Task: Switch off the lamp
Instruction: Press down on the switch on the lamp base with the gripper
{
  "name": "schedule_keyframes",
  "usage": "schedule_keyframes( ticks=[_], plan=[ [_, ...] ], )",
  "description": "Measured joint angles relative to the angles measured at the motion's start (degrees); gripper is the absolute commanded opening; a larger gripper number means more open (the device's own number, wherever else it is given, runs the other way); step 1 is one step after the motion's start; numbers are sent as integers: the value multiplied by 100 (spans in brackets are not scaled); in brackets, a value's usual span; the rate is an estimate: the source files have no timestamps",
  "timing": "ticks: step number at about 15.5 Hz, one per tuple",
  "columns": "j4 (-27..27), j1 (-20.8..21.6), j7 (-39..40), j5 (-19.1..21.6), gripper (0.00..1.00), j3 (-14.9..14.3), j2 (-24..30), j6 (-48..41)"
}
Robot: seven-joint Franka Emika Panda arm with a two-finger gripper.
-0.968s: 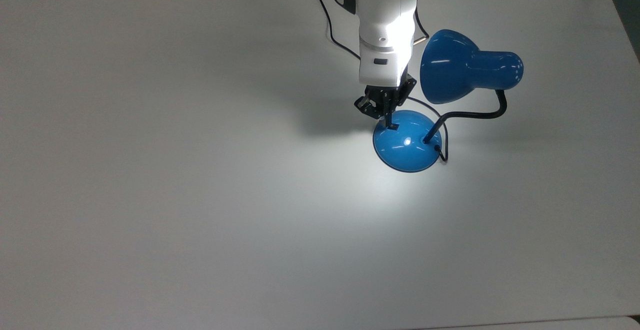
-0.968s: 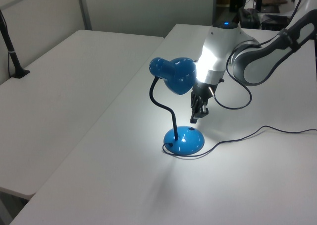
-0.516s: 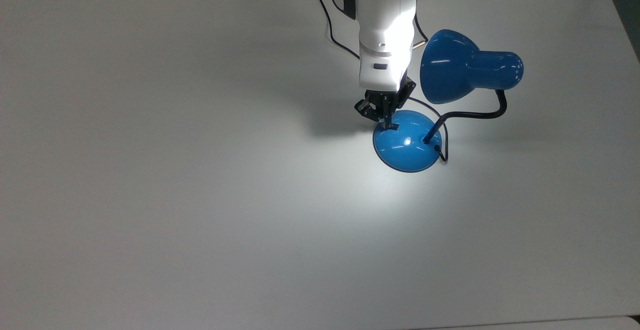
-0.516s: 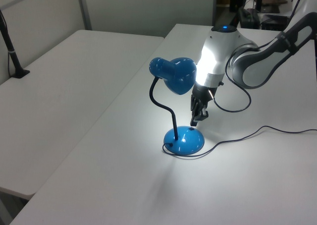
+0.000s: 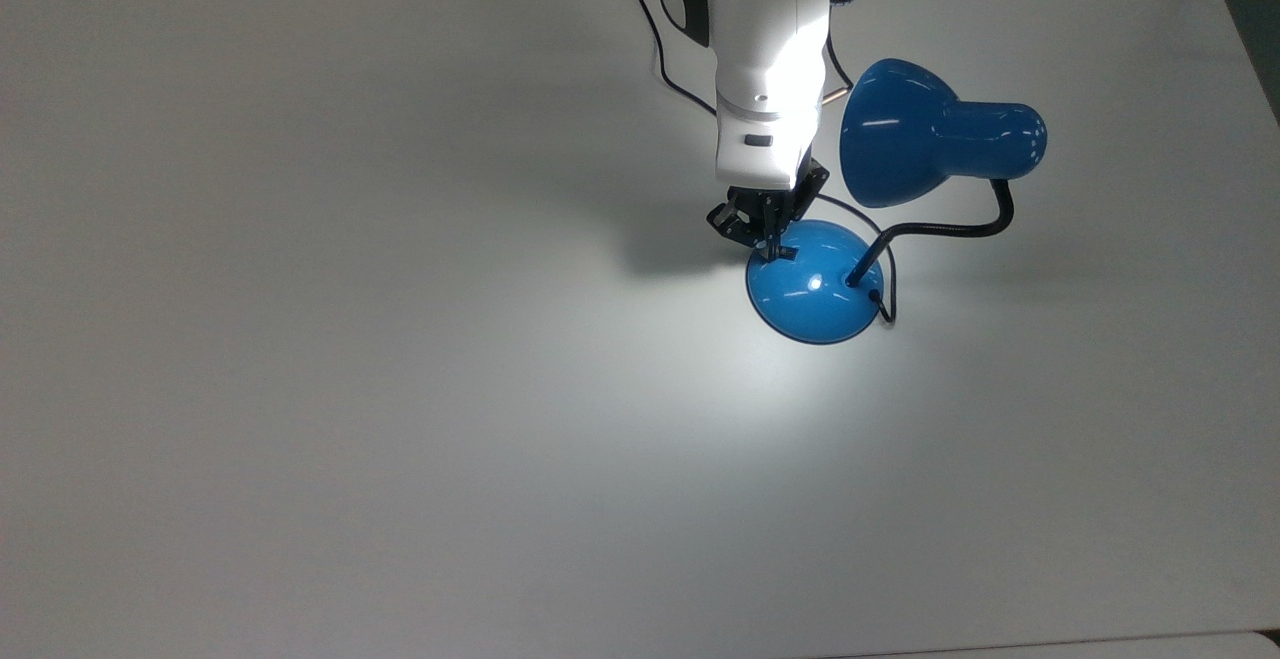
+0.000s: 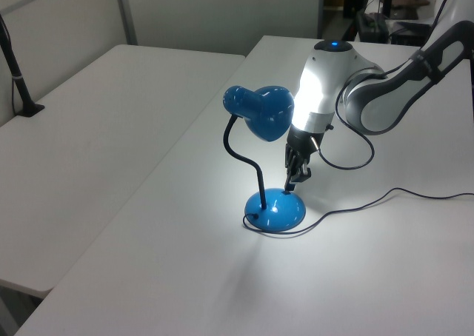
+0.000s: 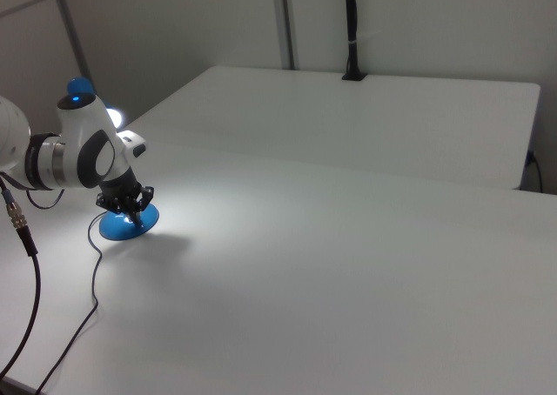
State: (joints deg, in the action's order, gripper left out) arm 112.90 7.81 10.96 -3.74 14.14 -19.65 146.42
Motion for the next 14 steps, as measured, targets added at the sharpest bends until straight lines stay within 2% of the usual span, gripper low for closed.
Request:
schedule_keyframes(
  ticks=[14],
  plan=[
    [-41,-174,4,0,0,186,112,-6]
  ],
)
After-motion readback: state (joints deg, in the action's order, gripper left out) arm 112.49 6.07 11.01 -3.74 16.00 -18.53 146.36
